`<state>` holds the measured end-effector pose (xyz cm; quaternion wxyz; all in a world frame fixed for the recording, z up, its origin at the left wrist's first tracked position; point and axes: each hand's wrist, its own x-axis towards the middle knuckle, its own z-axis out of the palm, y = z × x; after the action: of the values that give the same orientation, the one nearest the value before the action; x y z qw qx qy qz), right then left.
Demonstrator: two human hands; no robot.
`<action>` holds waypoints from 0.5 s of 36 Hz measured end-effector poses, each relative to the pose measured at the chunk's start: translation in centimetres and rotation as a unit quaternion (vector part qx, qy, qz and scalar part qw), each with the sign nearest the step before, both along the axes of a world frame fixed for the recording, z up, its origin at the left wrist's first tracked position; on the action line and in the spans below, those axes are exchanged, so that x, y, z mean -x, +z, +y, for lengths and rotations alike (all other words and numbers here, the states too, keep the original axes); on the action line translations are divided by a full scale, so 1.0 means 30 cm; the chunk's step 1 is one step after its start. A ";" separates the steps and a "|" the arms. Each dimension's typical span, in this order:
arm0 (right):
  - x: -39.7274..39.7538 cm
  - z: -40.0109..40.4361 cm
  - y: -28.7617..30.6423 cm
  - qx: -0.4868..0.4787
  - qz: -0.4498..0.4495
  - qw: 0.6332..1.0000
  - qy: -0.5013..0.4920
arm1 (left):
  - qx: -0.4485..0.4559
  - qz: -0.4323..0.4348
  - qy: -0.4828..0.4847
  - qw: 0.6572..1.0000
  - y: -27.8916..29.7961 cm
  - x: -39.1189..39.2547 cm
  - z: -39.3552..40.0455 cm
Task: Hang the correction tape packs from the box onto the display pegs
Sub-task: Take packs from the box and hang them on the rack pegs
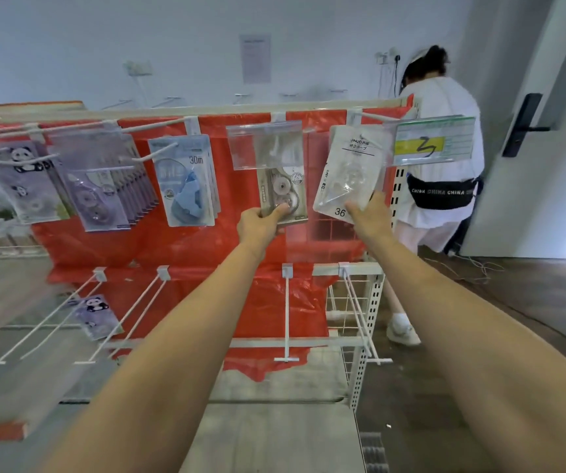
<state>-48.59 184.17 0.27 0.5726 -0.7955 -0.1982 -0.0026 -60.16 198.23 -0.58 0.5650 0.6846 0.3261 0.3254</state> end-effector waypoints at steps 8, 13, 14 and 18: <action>0.164 -0.013 -0.058 0.170 -0.036 0.985 -0.007 | -0.239 0.211 -0.023 0.948 -0.049 0.162 -0.003; 0.316 -0.007 -0.060 0.261 -0.064 0.963 -0.016 | -0.340 0.298 -0.067 0.890 -0.052 0.319 0.004; 0.353 -0.001 -0.060 0.281 -0.071 0.957 -0.016 | -0.362 0.311 -0.077 0.875 -0.052 0.351 0.012; 0.509 0.030 -0.081 0.331 -0.105 0.938 -0.010 | -0.430 0.340 -0.126 0.827 -0.067 0.489 0.068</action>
<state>-63.87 185.08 -2.17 0.2524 -0.9372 -0.2393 -0.0259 -74.83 200.27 -2.58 0.1028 0.9606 0.2356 0.1058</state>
